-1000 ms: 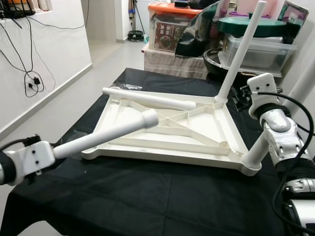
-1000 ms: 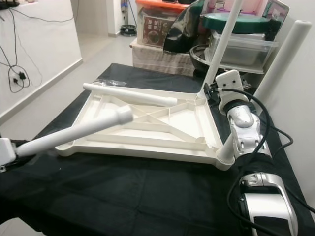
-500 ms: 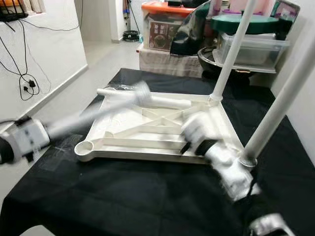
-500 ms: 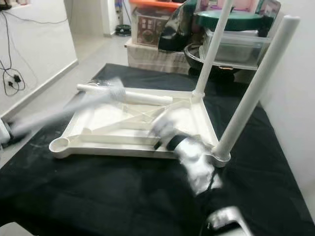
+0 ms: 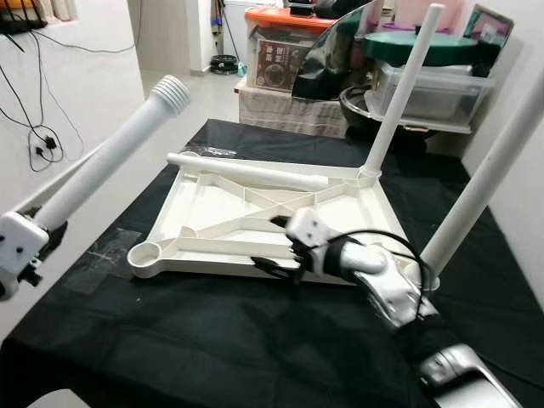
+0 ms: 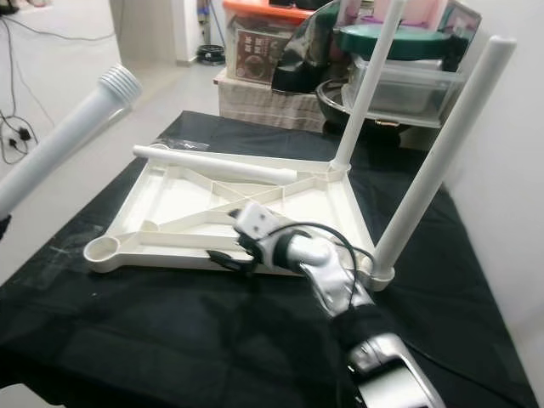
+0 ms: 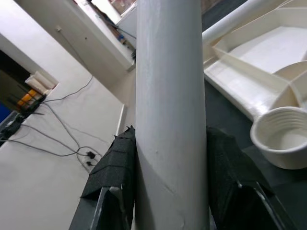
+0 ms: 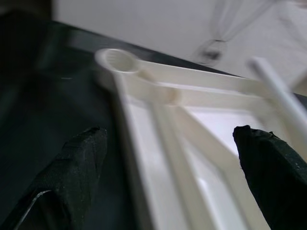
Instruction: Building children table
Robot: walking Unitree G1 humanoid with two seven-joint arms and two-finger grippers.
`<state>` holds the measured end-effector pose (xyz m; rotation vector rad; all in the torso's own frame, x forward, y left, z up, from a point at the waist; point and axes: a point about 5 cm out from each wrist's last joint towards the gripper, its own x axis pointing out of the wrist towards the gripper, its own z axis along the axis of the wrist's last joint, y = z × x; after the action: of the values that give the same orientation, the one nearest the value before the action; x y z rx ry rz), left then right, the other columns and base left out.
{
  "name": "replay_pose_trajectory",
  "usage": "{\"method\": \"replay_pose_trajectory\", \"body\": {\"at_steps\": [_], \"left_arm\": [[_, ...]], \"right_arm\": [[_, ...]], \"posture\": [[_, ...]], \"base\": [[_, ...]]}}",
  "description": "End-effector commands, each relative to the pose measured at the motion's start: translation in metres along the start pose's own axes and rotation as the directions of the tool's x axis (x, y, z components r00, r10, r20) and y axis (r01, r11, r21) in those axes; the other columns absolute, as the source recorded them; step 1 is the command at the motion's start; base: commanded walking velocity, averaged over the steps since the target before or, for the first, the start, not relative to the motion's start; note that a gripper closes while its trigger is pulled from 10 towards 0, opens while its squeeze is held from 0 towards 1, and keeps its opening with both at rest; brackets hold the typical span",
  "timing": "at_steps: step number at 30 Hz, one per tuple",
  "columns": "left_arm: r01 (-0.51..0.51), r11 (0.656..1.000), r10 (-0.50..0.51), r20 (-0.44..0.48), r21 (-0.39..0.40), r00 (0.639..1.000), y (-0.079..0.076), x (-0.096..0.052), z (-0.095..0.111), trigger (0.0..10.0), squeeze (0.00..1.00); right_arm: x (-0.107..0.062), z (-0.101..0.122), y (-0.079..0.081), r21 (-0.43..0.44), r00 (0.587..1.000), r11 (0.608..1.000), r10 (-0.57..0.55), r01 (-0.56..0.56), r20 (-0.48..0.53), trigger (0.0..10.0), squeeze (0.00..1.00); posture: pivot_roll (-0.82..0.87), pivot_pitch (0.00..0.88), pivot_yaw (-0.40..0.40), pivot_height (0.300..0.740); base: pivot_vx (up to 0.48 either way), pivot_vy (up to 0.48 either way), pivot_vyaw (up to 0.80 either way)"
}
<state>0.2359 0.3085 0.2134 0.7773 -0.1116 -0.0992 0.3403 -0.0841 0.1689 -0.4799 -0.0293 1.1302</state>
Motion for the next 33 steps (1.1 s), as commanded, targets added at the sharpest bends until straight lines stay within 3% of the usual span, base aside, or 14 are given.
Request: {"method": "replay_pose_trajectory", "body": {"at_steps": [1,5,9,17,21,23,25,26,33], "left_arm": [[0.012,1.0,-0.012,0.04,-0.011,0.999,-0.007,0.0,0.009,10.0,0.0],[0.035,0.999,-0.034,0.05,-0.013,0.998,-0.016,0.0,0.011,10.0,0.0],[0.036,0.999,-0.034,0.05,-0.026,0.998,-0.024,0.002,0.014,10.0,0.0],[0.033,0.999,-0.031,0.061,-0.038,0.998,-0.028,0.004,0.019,10.0,0.0],[0.032,0.999,-0.029,0.068,-0.043,0.997,-0.029,0.004,0.022,10.0,0.0],[0.033,0.998,-0.029,0.078,-0.053,0.997,-0.032,0.003,0.025,10.0,0.0],[0.033,0.998,-0.029,0.078,-0.053,0.997,-0.032,0.003,0.025,10.0,0.0],[0.038,0.997,-0.032,0.084,-0.065,0.996,-0.036,0.002,0.027,10.0,0.0],[0.042,0.996,-0.036,0.087,-0.076,0.996,-0.04,0.001,0.029,10.0,0.0]], "right_arm": [[0.004,-0.009,0.01,0.012,0.995,0.996,0.087,-0.086,-0.054,10.0,0.0],[0.008,-0.017,0.015,0.014,0.983,0.991,0.133,-0.132,-0.125,10.0,0.0],[0.011,-0.03,0.023,0.069,0.959,0.978,0.205,-0.196,-0.194,10.0,0.0],[0.025,-0.043,0.015,0.102,0.945,0.99,0.123,-0.096,-0.302,10.0,0.0],[0.03,-0.036,0.013,0.103,0.953,0.99,0.126,-0.101,-0.276,10.0,0.0],[0.036,-0.019,0.008,0.1,0.973,0.988,0.138,-0.121,-0.186,10.0,0.0],[0.036,-0.019,0.008,0.1,0.973,0.988,0.138,-0.121,-0.186,10.0,0.0],[0.034,-0.007,0.004,0.092,0.978,0.984,0.165,-0.154,-0.125,10.0,0.0],[0.031,-0.002,-0.002,0.108,0.978,0.979,0.186,-0.176,-0.09,10.0,0.0]], "posture": [[0.09,0.0,-0.105,0.74],[0.09,0.0,-0.1,0.74],[0.09,0.0,-0.096,0.74],[0.1,0.0,-0.098,0.74],[0.1,0.0,-0.101,0.74],[0.11,0.0,-0.107,0.74],[0.11,0.0,-0.107,0.74],[0.11,0.0,-0.11,0.74],[0.1,0.0,-0.112,0.74]], "base": [[0.0,0.0,0.0],[0.0,0.0,0.0],[0.0,0.0,0.0],[0.0,0.0,0.0],[0.0,0.0,0.0],[0.0,0.0,0.0],[0.0,0.0,0.0],[0.0,0.0,0.0],[0.0,0.0,0.0]]}}
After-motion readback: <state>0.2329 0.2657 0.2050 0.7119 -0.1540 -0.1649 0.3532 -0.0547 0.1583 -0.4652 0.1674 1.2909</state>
